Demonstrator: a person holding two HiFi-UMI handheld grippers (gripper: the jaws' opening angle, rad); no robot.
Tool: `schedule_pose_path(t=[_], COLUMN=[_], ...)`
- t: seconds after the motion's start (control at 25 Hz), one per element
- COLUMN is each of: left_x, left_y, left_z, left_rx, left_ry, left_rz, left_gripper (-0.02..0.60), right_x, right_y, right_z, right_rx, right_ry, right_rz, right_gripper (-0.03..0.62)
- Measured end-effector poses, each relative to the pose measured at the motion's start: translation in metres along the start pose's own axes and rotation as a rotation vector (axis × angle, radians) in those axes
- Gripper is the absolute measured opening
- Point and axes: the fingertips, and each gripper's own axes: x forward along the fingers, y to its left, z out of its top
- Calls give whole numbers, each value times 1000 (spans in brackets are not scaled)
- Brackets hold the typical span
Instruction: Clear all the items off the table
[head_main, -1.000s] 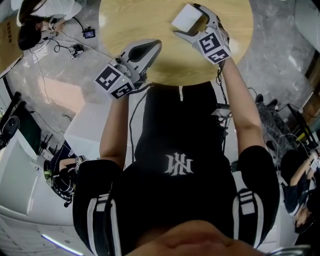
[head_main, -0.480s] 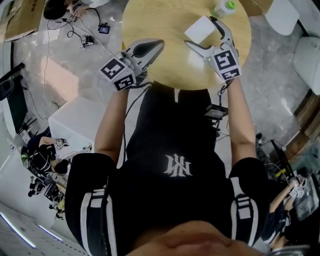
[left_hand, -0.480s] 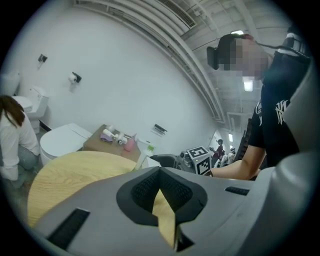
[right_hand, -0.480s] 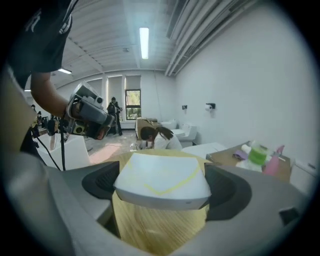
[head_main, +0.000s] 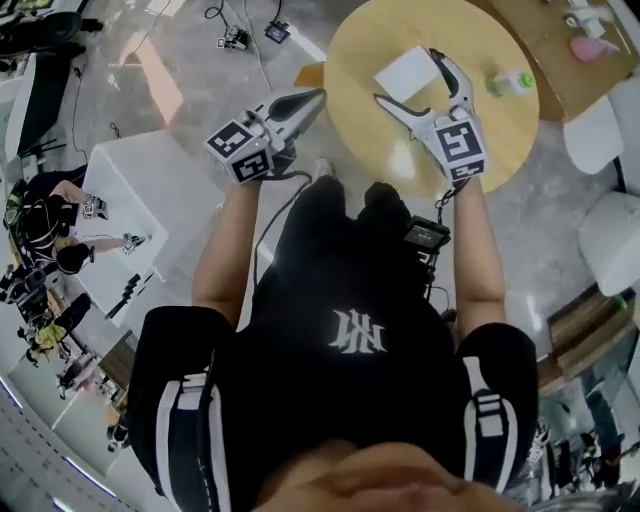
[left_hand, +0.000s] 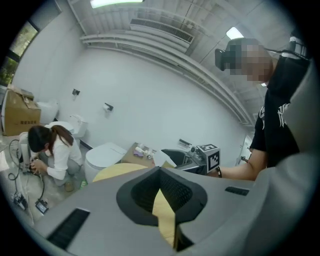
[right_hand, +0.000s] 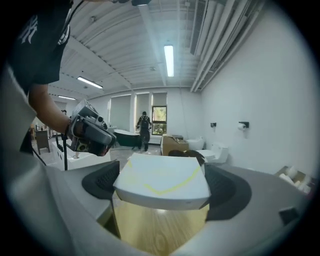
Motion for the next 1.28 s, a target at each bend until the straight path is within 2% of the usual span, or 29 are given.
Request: schedule_pose_path(t=[0.24,0.4,0.56,0.72,0.88,1.16,1.28], left_x=[-99,-156,-187,-195,-190,-173,-158], left_y=[51,95,137,165,190,216,244], left_z=[18,-11,-45,-75,-102,-182,-217], left_rx=[-35,-60,-53,-30,-28,-68,-68], left_ry=[-106,-116,-89,-58,-47,-17,-6], left_rz=[82,113,95,49,41,58,69], left_gripper=[12,12,12,12,12,12,12], right_x=[86,140,187,223,249,277,301], right_y=[83,138,175,203,217,249,248], right_z=[41,48,33,7,-22,-137,-190], right_rx=[-60,-62,5,59,107,195,195], right_ry=[-14,6,4,15,5,68,91], right_rz=[120,133,103,96,106,165,162], right_gripper=[535,535,535,535,535,535,535])
